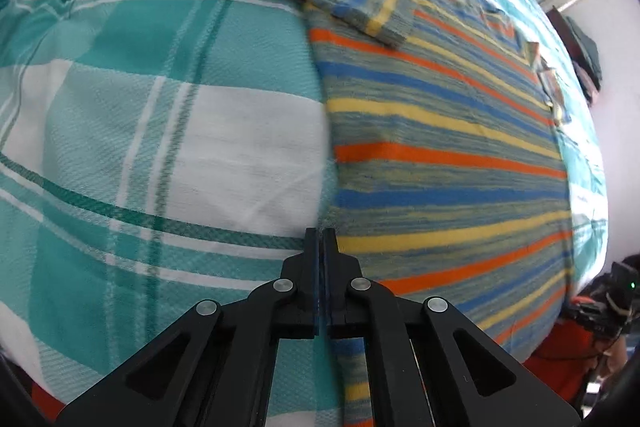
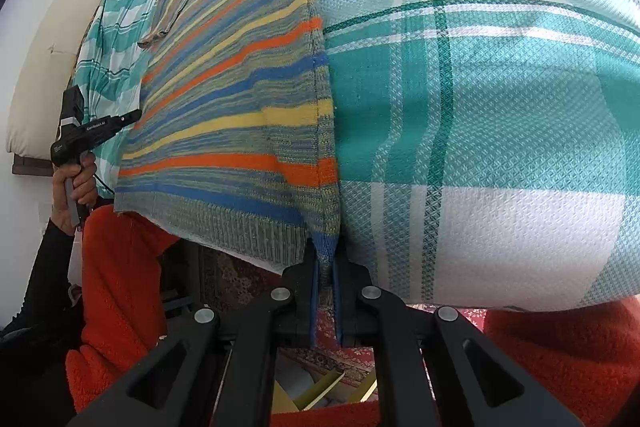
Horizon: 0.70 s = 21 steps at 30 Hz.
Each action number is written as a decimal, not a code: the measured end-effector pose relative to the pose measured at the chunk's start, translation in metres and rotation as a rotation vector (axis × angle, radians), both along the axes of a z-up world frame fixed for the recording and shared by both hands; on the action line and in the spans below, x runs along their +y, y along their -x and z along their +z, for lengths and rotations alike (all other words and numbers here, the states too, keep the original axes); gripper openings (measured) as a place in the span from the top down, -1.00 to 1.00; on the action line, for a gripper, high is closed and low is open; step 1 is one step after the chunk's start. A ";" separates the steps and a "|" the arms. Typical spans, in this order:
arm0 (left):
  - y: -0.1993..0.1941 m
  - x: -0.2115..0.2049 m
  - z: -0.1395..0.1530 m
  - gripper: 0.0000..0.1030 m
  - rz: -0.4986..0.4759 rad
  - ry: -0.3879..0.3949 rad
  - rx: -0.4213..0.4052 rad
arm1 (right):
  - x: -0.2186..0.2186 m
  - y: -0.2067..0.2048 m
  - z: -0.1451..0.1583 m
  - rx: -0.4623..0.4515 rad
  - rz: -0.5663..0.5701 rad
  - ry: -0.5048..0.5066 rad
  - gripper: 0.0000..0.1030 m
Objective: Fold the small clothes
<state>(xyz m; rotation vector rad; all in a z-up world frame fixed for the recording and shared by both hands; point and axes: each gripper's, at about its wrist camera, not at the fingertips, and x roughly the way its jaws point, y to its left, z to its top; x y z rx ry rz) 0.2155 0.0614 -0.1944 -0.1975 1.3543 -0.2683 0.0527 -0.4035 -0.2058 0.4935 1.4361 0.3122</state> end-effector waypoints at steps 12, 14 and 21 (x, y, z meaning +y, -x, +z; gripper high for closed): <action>0.088 -0.010 0.022 -0.30 -0.019 -0.178 -0.062 | 0.003 0.002 0.004 -0.004 0.016 0.018 0.88; 0.100 -0.013 0.032 -0.30 -0.009 -0.230 -0.106 | 0.000 0.003 0.005 0.003 -0.002 0.017 0.77; 0.109 -0.051 0.090 -0.82 0.004 -0.207 -0.374 | 0.005 0.008 0.076 -0.168 0.028 0.276 0.52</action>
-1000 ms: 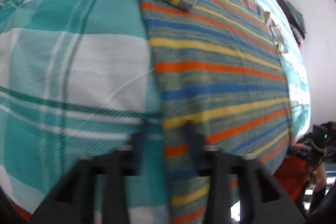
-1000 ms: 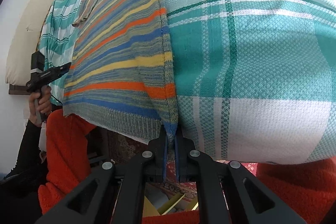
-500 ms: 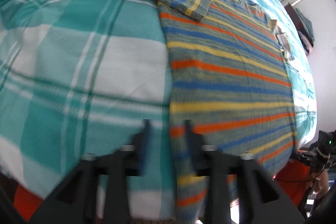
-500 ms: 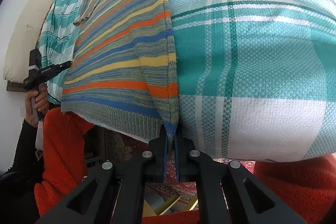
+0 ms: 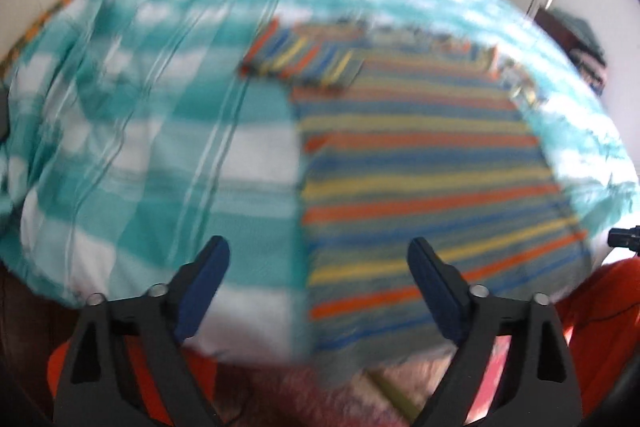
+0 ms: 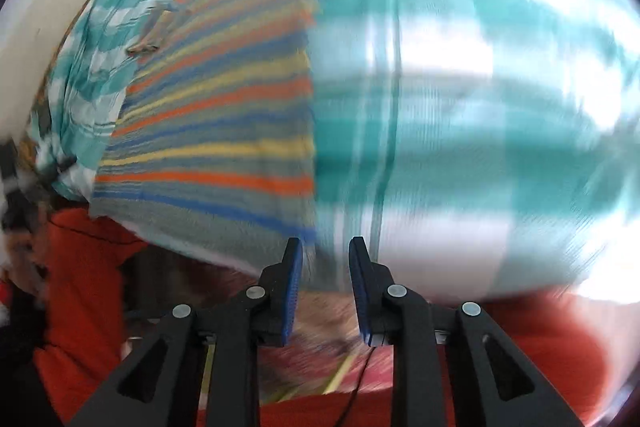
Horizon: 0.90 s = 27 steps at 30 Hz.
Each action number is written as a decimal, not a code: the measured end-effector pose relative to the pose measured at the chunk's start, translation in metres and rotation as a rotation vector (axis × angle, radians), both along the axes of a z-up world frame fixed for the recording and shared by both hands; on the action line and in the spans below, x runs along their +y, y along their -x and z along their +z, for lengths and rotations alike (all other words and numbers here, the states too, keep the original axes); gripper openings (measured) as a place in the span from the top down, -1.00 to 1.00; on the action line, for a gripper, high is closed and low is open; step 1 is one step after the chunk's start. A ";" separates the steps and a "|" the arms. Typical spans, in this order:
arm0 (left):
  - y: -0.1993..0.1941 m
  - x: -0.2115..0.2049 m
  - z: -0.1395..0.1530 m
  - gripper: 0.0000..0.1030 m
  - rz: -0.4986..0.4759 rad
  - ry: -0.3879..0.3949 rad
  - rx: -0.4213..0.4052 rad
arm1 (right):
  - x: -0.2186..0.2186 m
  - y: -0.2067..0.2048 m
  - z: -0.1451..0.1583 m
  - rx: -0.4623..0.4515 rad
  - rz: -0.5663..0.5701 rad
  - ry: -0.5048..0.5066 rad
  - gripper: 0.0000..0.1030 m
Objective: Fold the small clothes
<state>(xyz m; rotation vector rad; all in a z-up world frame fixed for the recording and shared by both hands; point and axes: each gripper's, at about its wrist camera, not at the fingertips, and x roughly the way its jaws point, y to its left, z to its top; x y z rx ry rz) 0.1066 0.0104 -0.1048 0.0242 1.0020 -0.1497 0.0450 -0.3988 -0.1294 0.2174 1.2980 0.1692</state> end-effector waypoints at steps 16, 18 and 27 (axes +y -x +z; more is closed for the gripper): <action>0.027 -0.052 -0.063 -0.80 -0.123 -0.082 0.052 | 0.030 -0.059 -0.012 -0.080 0.178 -0.013 0.26; 0.024 -0.046 -0.055 -0.80 -0.077 -0.066 0.026 | 0.002 -0.091 0.009 -0.198 0.157 0.130 0.10; 0.013 -0.036 -0.053 -0.80 0.026 -0.158 -0.014 | -0.037 -0.253 -0.016 -0.332 0.111 0.229 0.11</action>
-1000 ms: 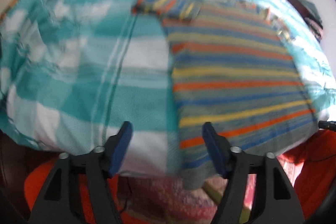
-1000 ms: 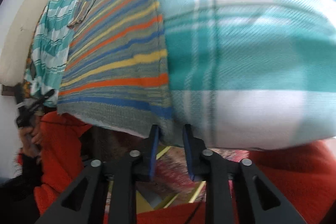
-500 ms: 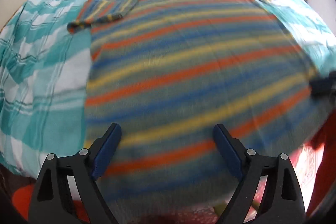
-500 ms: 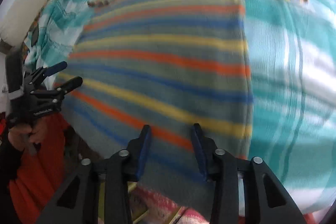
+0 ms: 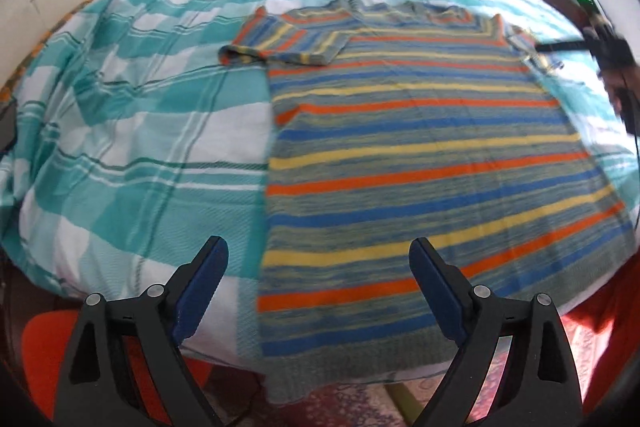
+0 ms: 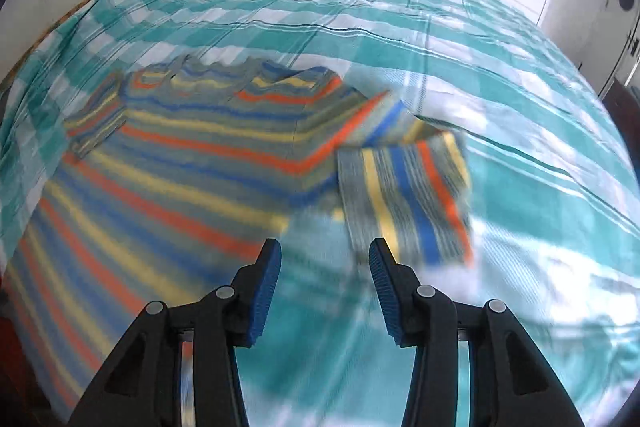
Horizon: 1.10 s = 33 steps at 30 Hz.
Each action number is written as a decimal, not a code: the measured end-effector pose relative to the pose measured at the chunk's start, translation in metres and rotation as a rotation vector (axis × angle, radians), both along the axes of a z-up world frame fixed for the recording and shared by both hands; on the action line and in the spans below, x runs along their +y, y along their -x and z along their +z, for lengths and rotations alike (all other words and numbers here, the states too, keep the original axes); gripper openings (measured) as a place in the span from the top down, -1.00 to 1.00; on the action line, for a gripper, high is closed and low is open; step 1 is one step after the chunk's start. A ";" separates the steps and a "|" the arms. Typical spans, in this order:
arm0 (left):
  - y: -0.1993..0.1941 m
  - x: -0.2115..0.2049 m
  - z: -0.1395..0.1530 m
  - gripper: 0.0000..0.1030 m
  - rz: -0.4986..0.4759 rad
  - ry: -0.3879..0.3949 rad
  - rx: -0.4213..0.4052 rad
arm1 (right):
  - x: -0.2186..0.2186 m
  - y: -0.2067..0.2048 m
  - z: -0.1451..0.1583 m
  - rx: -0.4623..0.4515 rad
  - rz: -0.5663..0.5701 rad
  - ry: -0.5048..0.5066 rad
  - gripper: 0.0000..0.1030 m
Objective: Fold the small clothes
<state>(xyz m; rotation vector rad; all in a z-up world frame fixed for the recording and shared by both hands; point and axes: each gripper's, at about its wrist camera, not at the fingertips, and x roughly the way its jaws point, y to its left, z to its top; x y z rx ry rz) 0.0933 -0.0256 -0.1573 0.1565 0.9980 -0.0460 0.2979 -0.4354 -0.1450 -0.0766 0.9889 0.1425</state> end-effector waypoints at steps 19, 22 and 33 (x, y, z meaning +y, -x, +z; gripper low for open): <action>-0.002 -0.036 -0.013 -0.80 -0.108 -0.078 0.068 | -0.243 0.021 -0.029 -0.024 -0.657 -0.378 0.89; -0.001 -0.047 -0.012 -0.80 -0.131 -0.102 0.066 | -0.273 0.040 -0.053 0.032 -0.727 -0.478 0.84; -0.003 -0.059 -0.018 -0.80 -0.137 -0.074 0.111 | -0.247 0.078 -0.079 0.090 -0.736 -0.855 0.27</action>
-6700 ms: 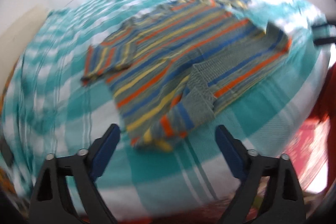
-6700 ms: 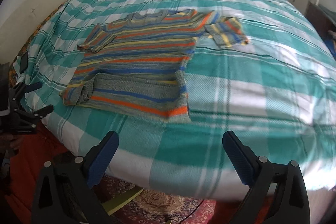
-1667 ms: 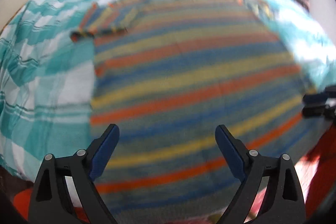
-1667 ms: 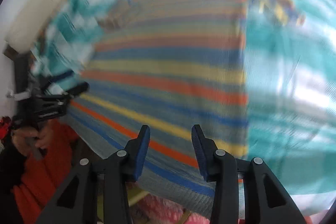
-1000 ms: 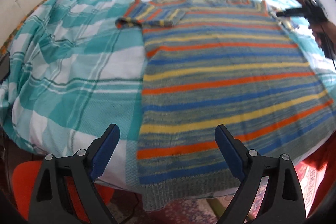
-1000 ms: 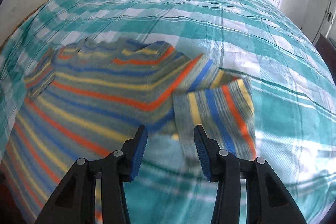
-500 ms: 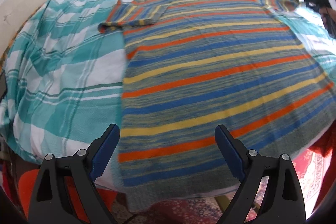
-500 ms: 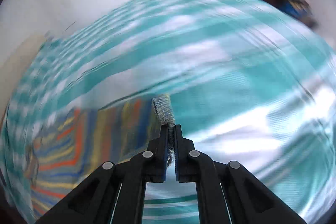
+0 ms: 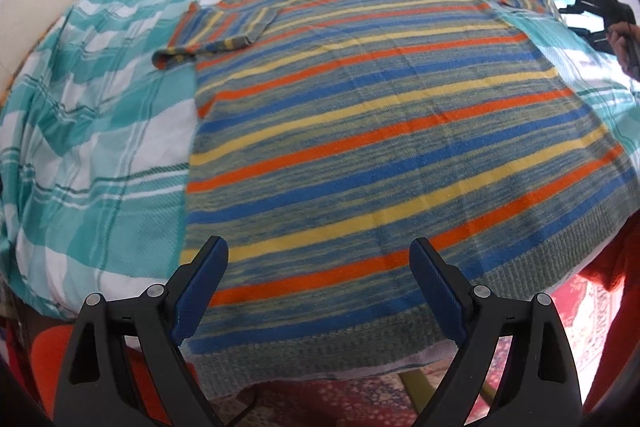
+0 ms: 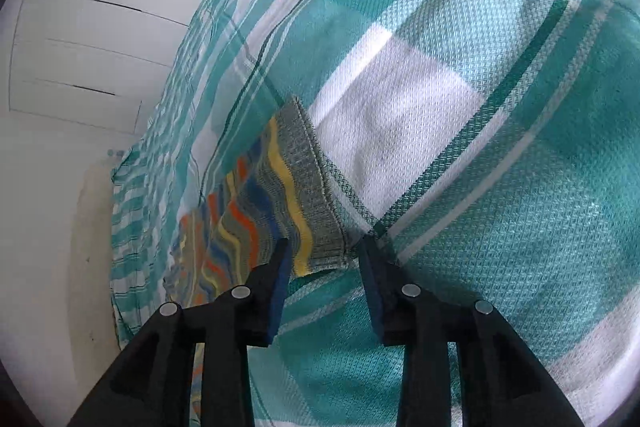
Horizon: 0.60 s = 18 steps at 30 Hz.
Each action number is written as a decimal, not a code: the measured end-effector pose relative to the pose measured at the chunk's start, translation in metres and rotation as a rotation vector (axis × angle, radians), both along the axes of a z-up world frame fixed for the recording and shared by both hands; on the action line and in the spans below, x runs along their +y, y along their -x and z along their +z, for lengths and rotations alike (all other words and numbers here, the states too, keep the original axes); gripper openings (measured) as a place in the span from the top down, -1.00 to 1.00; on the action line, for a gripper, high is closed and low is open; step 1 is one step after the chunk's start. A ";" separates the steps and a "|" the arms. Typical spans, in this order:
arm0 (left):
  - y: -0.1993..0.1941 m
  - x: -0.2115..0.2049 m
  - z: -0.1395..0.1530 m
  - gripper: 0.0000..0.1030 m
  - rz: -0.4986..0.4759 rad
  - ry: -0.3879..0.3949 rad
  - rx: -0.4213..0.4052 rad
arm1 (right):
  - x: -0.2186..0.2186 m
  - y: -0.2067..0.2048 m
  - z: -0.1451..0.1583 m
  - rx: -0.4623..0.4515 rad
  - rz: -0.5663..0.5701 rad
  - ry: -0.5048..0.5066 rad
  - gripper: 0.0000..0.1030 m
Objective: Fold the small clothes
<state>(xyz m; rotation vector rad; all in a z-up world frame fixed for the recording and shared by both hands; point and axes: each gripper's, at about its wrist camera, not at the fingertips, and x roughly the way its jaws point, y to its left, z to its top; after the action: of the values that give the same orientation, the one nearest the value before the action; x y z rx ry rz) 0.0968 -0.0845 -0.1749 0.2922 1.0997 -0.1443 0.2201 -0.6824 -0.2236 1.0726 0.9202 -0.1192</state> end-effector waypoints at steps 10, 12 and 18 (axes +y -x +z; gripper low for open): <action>0.000 0.010 0.000 -0.80 0.046 0.009 0.015 | -0.008 0.005 0.010 -0.039 0.054 0.102 0.90; -0.001 0.009 -0.002 -0.80 0.043 0.015 0.027 | -0.013 0.014 0.010 -0.002 0.032 0.157 0.90; 0.003 0.002 -0.001 -0.80 0.008 -0.020 0.017 | -0.002 0.002 0.004 0.066 0.032 0.260 0.90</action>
<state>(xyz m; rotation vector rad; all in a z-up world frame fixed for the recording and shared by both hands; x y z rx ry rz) 0.0934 -0.0824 -0.1762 0.3048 1.1197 -0.1292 0.2180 -0.6840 -0.2196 0.8167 0.9516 -0.2424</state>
